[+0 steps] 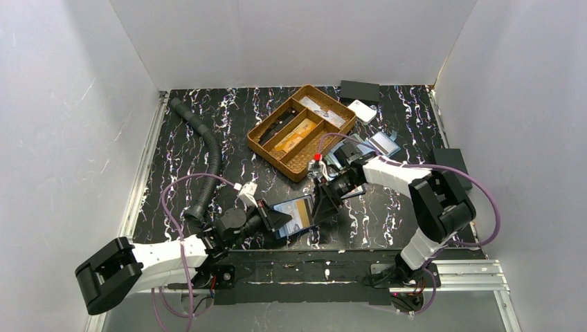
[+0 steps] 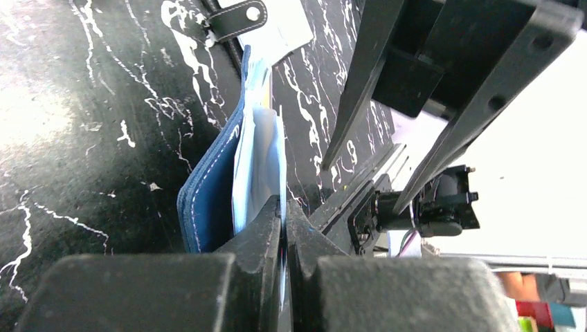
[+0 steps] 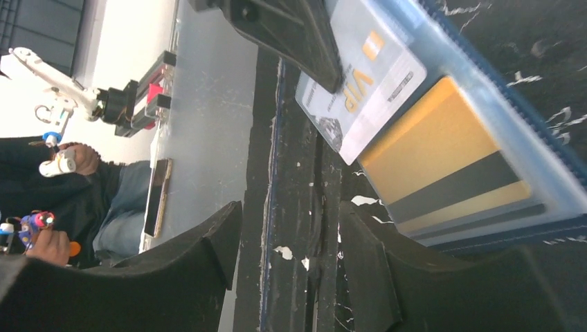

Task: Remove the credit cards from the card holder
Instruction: Remove the credit card from the card holder.

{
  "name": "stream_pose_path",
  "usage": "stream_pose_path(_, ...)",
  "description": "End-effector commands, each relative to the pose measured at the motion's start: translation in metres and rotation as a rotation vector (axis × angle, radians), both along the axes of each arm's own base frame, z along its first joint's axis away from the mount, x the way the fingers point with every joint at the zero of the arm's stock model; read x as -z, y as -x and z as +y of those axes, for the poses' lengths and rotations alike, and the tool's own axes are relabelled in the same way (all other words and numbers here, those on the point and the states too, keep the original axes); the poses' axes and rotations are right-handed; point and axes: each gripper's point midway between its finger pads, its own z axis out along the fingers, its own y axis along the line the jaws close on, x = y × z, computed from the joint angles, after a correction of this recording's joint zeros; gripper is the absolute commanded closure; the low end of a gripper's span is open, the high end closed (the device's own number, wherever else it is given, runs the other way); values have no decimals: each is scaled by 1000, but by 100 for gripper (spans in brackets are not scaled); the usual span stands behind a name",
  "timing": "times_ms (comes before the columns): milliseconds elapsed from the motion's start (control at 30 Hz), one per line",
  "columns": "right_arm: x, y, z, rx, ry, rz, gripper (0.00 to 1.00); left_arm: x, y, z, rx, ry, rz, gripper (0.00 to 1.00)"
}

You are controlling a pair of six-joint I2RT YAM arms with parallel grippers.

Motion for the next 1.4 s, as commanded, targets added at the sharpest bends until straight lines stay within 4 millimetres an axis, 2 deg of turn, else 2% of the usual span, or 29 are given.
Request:
stream_pose_path(0,-48,-18,-5,40,-167,-47,37,-36,-2,-19,95,57,-154,100)
stream_pose_path(67,-55,-22,-10,72,-185,-34,36,-42,1,-27,135,87,-163,100)
stream_pose_path(167,-49,-33,-8,136,-162,-60,36,-51,1,-40,172,136,-184,100)
stream_pose_path(400,-36,-38,-6,194,-104,-21,38,-63,-1,-63,236,222,-224,100)
stream_pose_path(767,-21,-42,-8,219,-40,-6,41,-63,-4,-64,227,224,-239,100)
stream_pose_path(1067,-26,-35,-7,186,-76,50,44,-69,-8,-64,213,228,-265,100)
stream_pose_path(1167,-32,-32,-6,165,-104,75,55,-69,-9,-65,213,226,-264,100)
stream_pose_path(1267,-34,-31,-6,158,-114,91,72,-66,-11,-66,205,222,-251,100)
stream_pose_path(1367,-32,-33,-5,157,-113,92,98,-61,-12,-63,185,219,-231,100)
